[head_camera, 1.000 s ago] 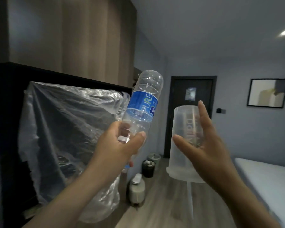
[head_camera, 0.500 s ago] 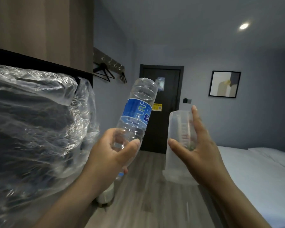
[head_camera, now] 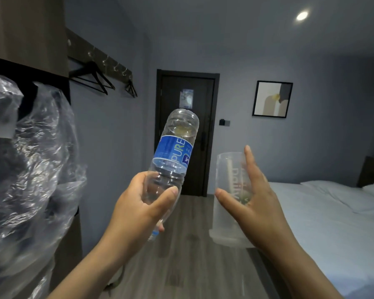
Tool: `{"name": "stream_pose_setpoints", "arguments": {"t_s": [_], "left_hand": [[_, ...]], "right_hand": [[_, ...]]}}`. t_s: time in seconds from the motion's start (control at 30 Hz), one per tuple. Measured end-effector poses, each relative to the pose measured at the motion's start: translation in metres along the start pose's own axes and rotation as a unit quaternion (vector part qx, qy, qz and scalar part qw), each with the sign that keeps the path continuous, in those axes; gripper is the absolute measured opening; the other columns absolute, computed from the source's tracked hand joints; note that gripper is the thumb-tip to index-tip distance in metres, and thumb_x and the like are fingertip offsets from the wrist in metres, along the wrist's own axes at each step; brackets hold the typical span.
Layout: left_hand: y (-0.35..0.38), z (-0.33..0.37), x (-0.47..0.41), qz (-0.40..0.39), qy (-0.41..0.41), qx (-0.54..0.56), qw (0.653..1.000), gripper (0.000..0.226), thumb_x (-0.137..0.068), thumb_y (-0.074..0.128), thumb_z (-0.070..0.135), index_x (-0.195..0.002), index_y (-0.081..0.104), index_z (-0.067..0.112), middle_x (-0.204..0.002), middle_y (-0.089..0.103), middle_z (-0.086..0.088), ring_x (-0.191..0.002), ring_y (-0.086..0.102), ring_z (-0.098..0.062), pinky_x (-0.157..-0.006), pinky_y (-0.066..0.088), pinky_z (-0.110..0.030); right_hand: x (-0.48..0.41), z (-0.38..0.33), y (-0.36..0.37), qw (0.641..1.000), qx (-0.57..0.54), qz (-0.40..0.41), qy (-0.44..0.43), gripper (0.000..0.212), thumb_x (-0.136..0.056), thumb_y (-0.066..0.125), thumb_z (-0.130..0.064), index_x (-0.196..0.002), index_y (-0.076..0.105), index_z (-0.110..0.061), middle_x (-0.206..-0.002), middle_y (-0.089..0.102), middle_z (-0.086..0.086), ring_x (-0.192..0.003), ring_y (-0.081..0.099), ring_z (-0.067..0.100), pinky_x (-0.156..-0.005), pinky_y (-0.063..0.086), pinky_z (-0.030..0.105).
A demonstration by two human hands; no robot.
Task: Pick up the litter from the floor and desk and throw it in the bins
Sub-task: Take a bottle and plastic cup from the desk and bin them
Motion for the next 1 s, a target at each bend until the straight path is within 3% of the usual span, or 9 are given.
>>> {"name": "stream_pose_setpoints", "arguments": {"t_s": [0.1, 0.17, 0.27, 0.4, 0.57, 0.7, 0.93, 1.0], "left_hand": [[0.022, -0.029, -0.037, -0.006, -0.007, -0.004, 1.000, 0.038, -0.058, 0.070, 0.057, -0.093, 0.058, 0.050, -0.085, 0.069, 0.008, -0.053, 0.062, -0.017, -0.046, 0.050, -0.030], [0.036, -0.049, -0.065, -0.002, -0.016, -0.001, 1.000, 0.040, -0.057, 0.072, 0.056, -0.094, 0.059, 0.049, -0.084, 0.068, 0.008, -0.056, 0.063, -0.016, -0.047, 0.049, -0.030], [0.054, -0.076, -0.109, 0.004, -0.028, -0.006, 1.000, 0.042, -0.057, 0.073, 0.055, -0.096, 0.059, 0.048, -0.085, 0.068, 0.007, -0.057, 0.062, -0.017, -0.047, 0.048, -0.031], [0.065, -0.116, -0.160, 0.036, -0.033, -0.027, 0.998, 0.042, -0.056, 0.072, 0.055, -0.096, 0.060, 0.048, -0.084, 0.067, 0.006, -0.055, 0.063, -0.024, -0.044, 0.048, -0.031], [0.058, -0.164, -0.218, 0.057, -0.051, -0.055, 0.996, 0.042, -0.056, 0.070, 0.058, -0.096, 0.057, 0.052, -0.087, 0.066, 0.007, -0.054, 0.064, -0.029, -0.043, 0.049, -0.030], [0.042, -0.202, -0.271, 0.065, -0.052, -0.065, 0.994, 0.045, -0.057, 0.069, 0.060, -0.099, 0.055, 0.052, -0.089, 0.066, 0.008, -0.055, 0.065, -0.023, -0.043, 0.049, -0.027], [0.003, -0.267, -0.376, 0.066, -0.056, -0.046, 0.995, 0.052, -0.053, 0.068, 0.061, -0.101, 0.055, 0.047, -0.086, 0.064, 0.014, -0.055, 0.066, -0.020, -0.043, 0.049, -0.029], [-0.008, -0.284, -0.409, 0.062, -0.062, -0.044, 0.995, 0.055, -0.051, 0.068, 0.062, -0.102, 0.055, 0.045, -0.085, 0.064, 0.016, -0.057, 0.067, -0.018, -0.042, 0.047, -0.025]], "right_hand": [[-0.034, 0.040, 0.015, 1.000, -0.002, -0.002, 0.000, 0.097, -0.077, 0.066, -0.046, -0.145, -0.002, -0.056, -0.115, 0.025, -0.049, -0.102, 0.034, -0.032, -0.064, 0.038, -0.002], [-0.060, 0.069, 0.022, 1.000, -0.008, -0.002, 0.003, 0.097, -0.079, 0.068, -0.044, -0.145, -0.002, -0.056, -0.115, 0.023, -0.049, -0.100, 0.030, -0.038, -0.062, 0.037, -0.007], [-0.102, 0.109, 0.031, 1.000, -0.017, -0.002, 0.015, 0.097, -0.080, 0.068, -0.043, -0.145, -0.002, -0.057, -0.127, 0.029, -0.033, -0.098, 0.034, -0.033, -0.061, 0.038, -0.003], [-0.154, 0.157, 0.053, 0.999, -0.030, -0.019, 0.017, 0.097, -0.080, 0.069, -0.042, -0.145, -0.001, -0.057, -0.129, 0.029, -0.030, -0.099, 0.035, -0.032, -0.063, 0.036, -0.002], [-0.209, 0.204, 0.097, 0.998, -0.041, -0.042, 0.020, 0.096, -0.080, 0.068, -0.043, -0.144, -0.001, -0.058, -0.114, 0.022, -0.052, -0.099, 0.028, -0.040, -0.058, 0.038, -0.003], [-0.253, 0.232, 0.143, 0.997, -0.041, -0.058, 0.022, 0.095, -0.080, 0.067, -0.045, -0.142, -0.004, -0.061, -0.105, 0.017, -0.063, -0.099, 0.028, -0.040, -0.055, 0.039, 0.001], [-0.335, 0.269, 0.231, 0.997, -0.038, -0.059, 0.030, 0.096, -0.080, 0.067, -0.046, -0.139, -0.006, -0.065, -0.110, 0.018, -0.055, -0.097, 0.033, -0.035, -0.059, 0.036, 0.005], [-0.360, 0.279, 0.254, 0.997, -0.037, -0.055, 0.033, 0.096, -0.079, 0.067, -0.046, -0.138, -0.006, -0.066, -0.118, 0.025, -0.043, -0.099, 0.038, -0.026, -0.062, 0.037, 0.005]]}}
Point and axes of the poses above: each hand's wrist, its own x-axis away from the middle knuckle, its own y-axis out of the palm, z = x × y, the point moved 8 cm from there along -x, towards the middle knuckle
